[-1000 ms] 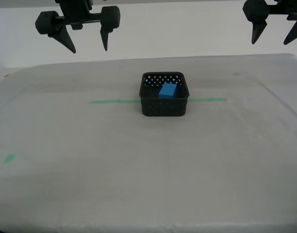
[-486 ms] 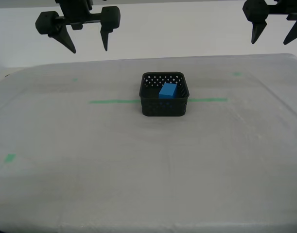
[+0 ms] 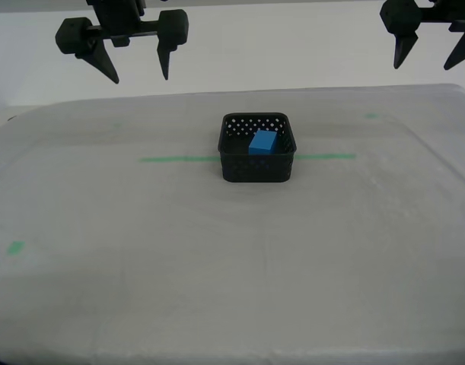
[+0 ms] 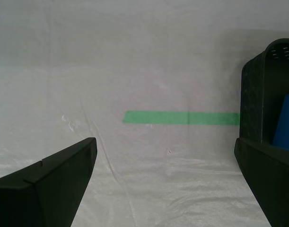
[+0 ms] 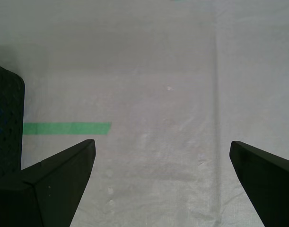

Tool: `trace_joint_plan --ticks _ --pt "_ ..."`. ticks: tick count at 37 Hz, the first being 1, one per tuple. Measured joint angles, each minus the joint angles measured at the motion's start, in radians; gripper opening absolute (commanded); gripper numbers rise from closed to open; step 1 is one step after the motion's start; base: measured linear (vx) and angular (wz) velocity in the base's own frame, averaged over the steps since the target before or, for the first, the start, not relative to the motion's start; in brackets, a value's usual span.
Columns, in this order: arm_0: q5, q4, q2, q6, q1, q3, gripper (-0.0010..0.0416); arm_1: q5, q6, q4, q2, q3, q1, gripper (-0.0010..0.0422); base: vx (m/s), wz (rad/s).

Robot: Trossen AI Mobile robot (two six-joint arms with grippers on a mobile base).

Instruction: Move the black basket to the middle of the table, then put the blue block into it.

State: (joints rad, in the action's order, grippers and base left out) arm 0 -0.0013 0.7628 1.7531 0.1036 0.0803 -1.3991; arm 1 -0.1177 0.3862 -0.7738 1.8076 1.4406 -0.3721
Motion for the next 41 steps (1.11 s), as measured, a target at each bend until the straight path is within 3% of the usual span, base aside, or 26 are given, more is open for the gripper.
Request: trace_joint_plan --ticks 41 --pt "0.000 0.000 0.000 0.000 0.000 0.000 0.0398 0.000 0.000 0.002 0.000 0.000 0.000 0.0400 0.000 0.000"
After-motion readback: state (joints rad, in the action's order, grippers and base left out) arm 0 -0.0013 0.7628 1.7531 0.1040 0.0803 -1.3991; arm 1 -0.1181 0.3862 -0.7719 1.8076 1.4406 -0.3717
